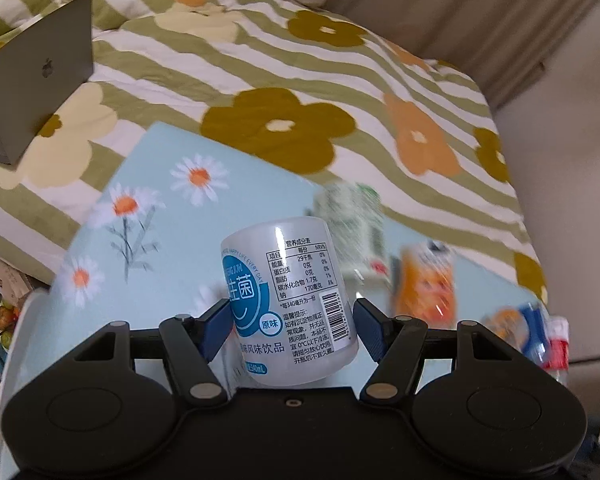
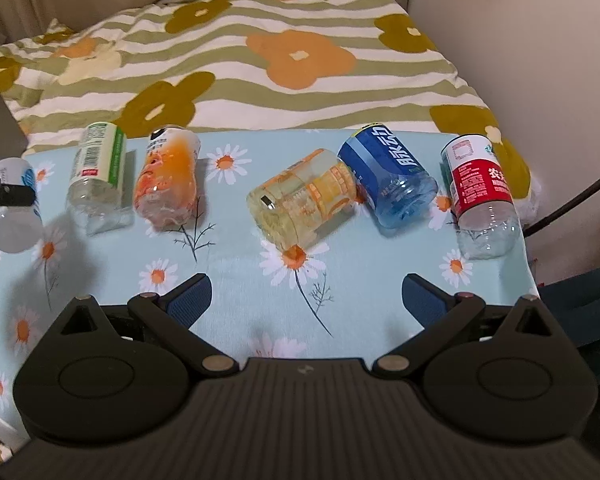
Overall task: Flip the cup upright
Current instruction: 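Lift the white cup off the table with the left tool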
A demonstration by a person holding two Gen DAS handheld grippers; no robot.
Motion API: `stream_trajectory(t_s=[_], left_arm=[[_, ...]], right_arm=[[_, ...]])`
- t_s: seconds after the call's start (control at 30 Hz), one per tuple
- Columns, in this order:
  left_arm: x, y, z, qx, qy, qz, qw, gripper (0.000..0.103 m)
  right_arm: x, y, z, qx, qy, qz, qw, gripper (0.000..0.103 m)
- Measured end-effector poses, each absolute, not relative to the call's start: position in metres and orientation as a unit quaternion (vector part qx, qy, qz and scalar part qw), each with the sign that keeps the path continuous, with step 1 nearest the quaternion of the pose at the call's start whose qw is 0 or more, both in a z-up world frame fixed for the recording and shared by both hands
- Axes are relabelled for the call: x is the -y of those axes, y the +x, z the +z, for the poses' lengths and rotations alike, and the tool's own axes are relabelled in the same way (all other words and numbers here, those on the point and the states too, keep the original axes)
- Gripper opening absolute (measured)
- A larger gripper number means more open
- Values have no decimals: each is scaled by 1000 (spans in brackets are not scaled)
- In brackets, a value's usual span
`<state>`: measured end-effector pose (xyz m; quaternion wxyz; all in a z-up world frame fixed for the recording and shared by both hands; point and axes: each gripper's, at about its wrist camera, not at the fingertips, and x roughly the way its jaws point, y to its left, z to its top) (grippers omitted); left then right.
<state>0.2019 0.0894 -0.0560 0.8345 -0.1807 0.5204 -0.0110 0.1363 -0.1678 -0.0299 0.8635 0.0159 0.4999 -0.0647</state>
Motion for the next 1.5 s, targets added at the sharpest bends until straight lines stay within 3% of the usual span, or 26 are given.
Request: stream_trajectory(t_s=[0.43, 1.07, 1.1, 1.23, 1.5], left_arm=[[13, 123, -67, -547, -90, -106, 826, 70], [77, 113, -116, -564, -12, -156, 811, 72], [77, 113, -116, -564, -13, -156, 811, 72], [76, 110, -113, -557, -7, -150, 817, 92], [79, 103, -105, -544, 12, -140, 827, 93]], right_arm=[[210, 66, -34, -484, 23, -28, 874, 103], [232, 39, -53, -484, 27, -1, 875, 103], [233, 39, -53, -483, 27, 0, 875, 103], [233, 40, -53, -482, 28, 2, 876, 103], [235, 39, -45, -474, 28, 12, 880, 103]])
